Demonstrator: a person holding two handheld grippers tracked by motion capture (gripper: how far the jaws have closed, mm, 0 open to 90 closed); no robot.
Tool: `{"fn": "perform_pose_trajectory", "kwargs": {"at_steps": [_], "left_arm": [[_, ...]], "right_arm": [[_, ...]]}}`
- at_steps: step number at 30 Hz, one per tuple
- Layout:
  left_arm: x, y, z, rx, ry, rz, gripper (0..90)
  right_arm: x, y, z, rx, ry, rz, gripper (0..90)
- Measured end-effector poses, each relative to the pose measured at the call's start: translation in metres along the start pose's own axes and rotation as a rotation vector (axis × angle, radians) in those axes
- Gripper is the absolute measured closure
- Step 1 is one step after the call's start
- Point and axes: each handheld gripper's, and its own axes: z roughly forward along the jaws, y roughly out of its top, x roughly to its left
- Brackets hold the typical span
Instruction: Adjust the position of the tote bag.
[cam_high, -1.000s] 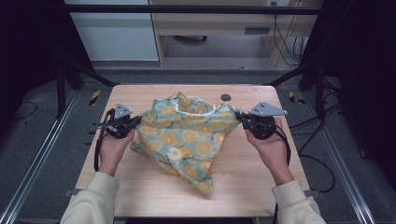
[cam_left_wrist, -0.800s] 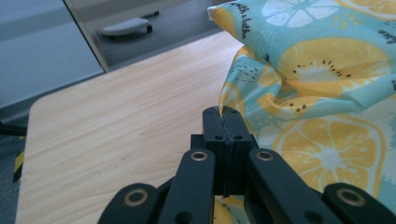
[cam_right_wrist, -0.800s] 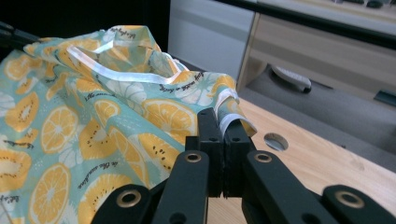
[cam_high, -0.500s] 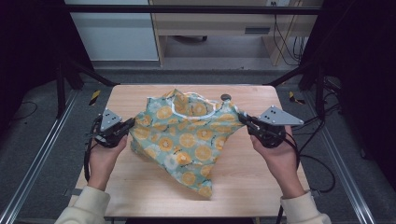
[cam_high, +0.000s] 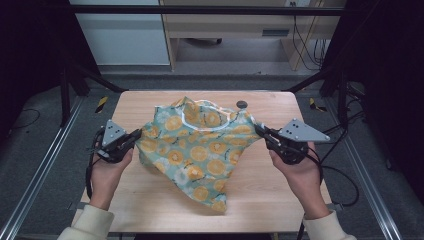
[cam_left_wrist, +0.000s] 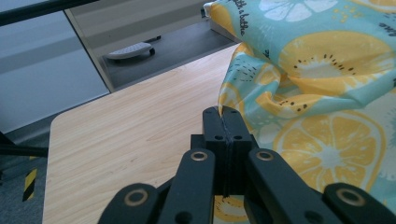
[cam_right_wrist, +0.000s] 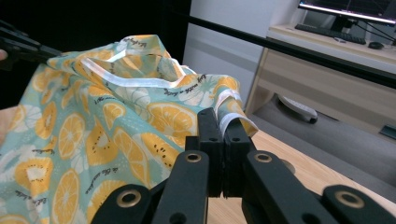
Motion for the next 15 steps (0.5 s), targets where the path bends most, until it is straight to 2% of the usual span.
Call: {"fn": "perform_pose_trajectory", "kwargs": {"at_steps": [5,15], "left_arm": [[-0.002,-0.006,-0.007,-0.006,0.004,0.008,90.0],[-0.001,-0.021,-0.018,-0.021,0.004,-0.014,90.0]], "right_arm": [[0.008,-0.005,-0.007,-0.015,0.018,-0.013,89.4],[0.024,-0.022,-0.014,-0.044,0.059,0.008,89.3]]}}
